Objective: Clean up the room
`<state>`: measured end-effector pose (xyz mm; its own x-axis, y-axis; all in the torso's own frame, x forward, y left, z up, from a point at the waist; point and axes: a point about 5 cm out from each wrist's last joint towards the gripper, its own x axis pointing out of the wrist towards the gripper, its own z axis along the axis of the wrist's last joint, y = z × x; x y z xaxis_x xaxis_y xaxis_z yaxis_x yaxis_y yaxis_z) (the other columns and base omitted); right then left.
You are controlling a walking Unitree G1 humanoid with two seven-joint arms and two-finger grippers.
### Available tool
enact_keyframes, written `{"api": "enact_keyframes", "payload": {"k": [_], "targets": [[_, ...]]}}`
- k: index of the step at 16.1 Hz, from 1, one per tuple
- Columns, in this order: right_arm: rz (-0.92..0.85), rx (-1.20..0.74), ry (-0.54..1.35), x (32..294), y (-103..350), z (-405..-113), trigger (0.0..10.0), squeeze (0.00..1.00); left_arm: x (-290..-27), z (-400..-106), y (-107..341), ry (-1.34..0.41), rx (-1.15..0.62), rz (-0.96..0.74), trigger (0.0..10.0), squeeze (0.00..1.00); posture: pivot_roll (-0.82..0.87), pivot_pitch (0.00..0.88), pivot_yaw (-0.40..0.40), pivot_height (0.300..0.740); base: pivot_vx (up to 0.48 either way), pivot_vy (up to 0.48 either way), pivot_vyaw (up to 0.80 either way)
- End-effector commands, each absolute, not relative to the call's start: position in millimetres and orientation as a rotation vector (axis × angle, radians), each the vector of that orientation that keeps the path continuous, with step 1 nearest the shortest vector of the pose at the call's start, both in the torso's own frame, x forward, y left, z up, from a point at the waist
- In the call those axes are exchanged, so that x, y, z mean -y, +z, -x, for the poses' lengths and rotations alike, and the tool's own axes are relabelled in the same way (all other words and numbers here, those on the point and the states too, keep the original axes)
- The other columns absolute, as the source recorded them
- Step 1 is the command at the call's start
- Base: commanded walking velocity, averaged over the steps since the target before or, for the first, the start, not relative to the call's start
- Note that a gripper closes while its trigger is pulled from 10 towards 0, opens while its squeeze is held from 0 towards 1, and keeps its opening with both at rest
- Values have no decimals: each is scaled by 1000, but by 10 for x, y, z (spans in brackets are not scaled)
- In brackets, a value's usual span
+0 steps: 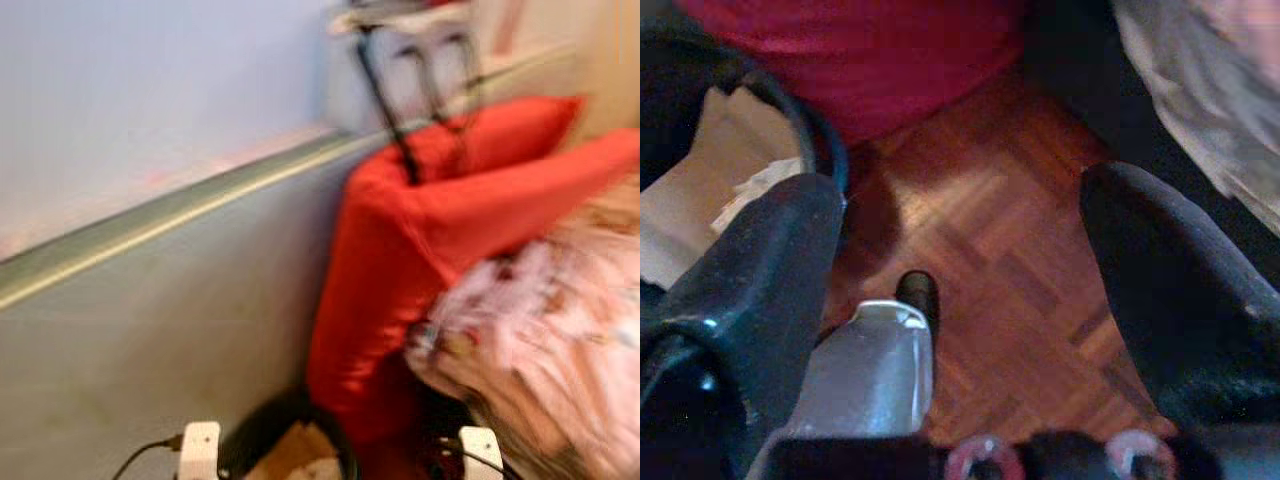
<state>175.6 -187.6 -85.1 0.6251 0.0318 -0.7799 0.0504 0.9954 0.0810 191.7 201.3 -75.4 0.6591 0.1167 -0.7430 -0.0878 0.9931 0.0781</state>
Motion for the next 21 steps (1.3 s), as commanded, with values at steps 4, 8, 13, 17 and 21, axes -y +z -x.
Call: {"api": "enact_keyframes", "payload": {"k": [4,8,13,17,21], "targets": [[-99,-920,8,1895,-875,-1700,10000,0,-2062,-1883,-768,136,-864,-34,10000,0,83,0,-47,731,0,0,-630],[-104,-918,11,1917,-879,-1675,10000,0,-2084,-1865,-773,139,-866,-40,10000,0,81,0,-41,731,0,0,0],[-106,-935,9,1958,-900,-1611,10000,0,-2067,-1868,-773,124,-864,-52,10000,0,83,0,-44,731,0,0,0],[-105,-948,13,1946,-919,-1570,10000,0,-2068,-1854,-779,128,-867,-55,10000,0,81,0,-44,731,0,0,-550],[-100,-955,22,1901,-930,-1560,10000,0,-2063,-1849,-782,127,-864,-54,10000,0,84,0,-44,731,0,0,-712]]}}
